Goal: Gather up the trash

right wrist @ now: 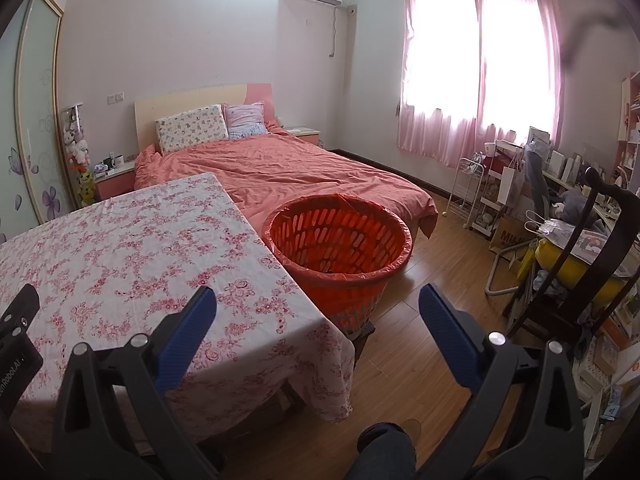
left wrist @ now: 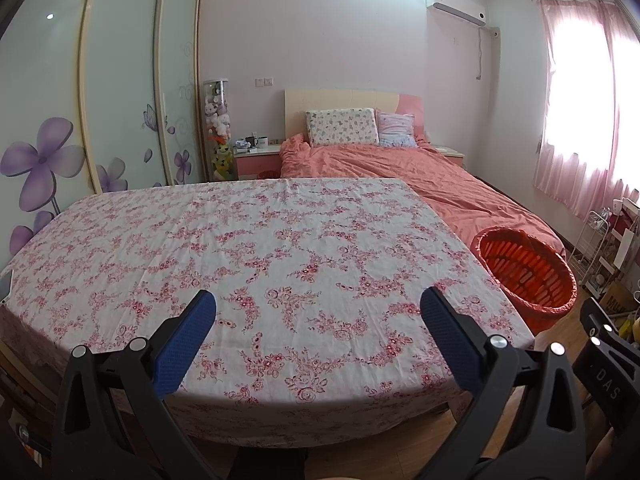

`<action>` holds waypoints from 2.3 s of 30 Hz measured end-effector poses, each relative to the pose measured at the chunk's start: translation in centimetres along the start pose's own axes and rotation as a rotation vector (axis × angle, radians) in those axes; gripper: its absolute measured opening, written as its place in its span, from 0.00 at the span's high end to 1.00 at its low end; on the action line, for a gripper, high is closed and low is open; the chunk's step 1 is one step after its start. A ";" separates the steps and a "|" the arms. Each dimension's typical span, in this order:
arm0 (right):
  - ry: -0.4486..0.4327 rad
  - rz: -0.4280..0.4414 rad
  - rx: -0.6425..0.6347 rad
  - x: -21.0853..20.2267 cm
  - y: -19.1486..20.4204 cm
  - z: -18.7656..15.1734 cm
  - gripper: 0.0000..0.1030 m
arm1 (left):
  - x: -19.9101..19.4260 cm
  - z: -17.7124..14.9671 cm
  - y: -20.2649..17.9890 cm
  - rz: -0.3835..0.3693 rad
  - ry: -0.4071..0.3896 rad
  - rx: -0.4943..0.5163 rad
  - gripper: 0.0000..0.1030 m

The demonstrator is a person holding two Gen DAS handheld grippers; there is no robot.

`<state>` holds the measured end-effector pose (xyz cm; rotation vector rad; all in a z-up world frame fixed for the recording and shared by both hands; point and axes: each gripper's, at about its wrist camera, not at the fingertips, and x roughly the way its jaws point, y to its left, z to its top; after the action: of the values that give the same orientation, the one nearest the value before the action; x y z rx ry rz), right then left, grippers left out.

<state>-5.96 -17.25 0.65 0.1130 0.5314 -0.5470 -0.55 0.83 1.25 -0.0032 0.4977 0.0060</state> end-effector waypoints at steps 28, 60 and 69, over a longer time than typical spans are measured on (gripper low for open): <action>-0.003 -0.001 0.000 0.1 0.1 0.1 0.04 | 0.1 0.0 0.0 -0.003 0.005 0.001 0.02; -0.006 -0.002 -0.002 0.4 0.4 0.5 0.04 | 0.2 0.1 0.0 -0.003 0.007 0.001 0.02; -0.005 -0.001 -0.003 0.5 0.3 0.4 0.04 | 0.2 0.1 0.0 -0.002 0.008 0.001 0.02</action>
<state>-5.27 -17.29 0.77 0.1088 0.5277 -0.5474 -0.35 0.86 1.28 -0.0028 0.5052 0.0039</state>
